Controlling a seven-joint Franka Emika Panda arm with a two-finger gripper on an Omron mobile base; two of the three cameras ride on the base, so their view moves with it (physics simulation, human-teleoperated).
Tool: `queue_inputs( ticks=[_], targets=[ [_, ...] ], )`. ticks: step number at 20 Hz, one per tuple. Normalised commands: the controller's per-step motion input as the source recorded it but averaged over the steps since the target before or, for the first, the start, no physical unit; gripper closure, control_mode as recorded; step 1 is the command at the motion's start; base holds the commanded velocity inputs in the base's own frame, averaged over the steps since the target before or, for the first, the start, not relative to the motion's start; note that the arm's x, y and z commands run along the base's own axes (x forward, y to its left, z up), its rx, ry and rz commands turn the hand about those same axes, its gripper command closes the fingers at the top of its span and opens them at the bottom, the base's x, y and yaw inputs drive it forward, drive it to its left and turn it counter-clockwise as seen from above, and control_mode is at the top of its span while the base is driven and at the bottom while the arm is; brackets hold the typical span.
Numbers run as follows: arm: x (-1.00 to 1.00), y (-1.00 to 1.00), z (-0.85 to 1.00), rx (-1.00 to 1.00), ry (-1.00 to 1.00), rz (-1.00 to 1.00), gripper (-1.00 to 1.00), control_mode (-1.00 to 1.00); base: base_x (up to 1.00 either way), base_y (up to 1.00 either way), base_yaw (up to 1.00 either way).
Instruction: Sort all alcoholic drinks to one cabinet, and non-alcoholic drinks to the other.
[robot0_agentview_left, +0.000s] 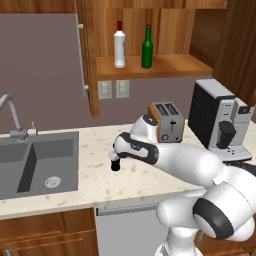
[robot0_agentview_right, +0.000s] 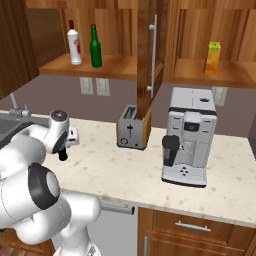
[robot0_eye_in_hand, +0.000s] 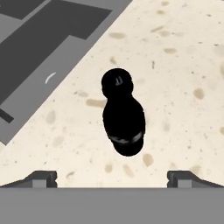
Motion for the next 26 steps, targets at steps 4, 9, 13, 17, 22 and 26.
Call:
queue_inputs(
  ticks=[4,9,13,17,22,26],
  targets=[
    [0.12,0.01,-0.16,0.0,-0.02,0.0,-1.0,-1.0,0.0,0.0,0.0],
    [0.16,0.09,-0.14,0.0,-0.02,0.0,-1.0,-1.0,0.0,0.0,0.0],
    [0.16,0.06,-0.09,0.0,-0.01,0.0,-1.0,-1.0,0.0,0.0,0.0],
    [0.13,0.01,-0.11,0.0,-0.02,0.0,-1.0,-1.0,0.0,0.0,0.0],
    [0.13,0.02,-0.08,0.0,0.0,0.0,-1.0,-1.0,0.0,0.0,0.0],
    [0.11,0.01,-0.04,0.0,0.0,0.0,-1.0,-1.0,0.0,0.0,0.0]
  ],
)
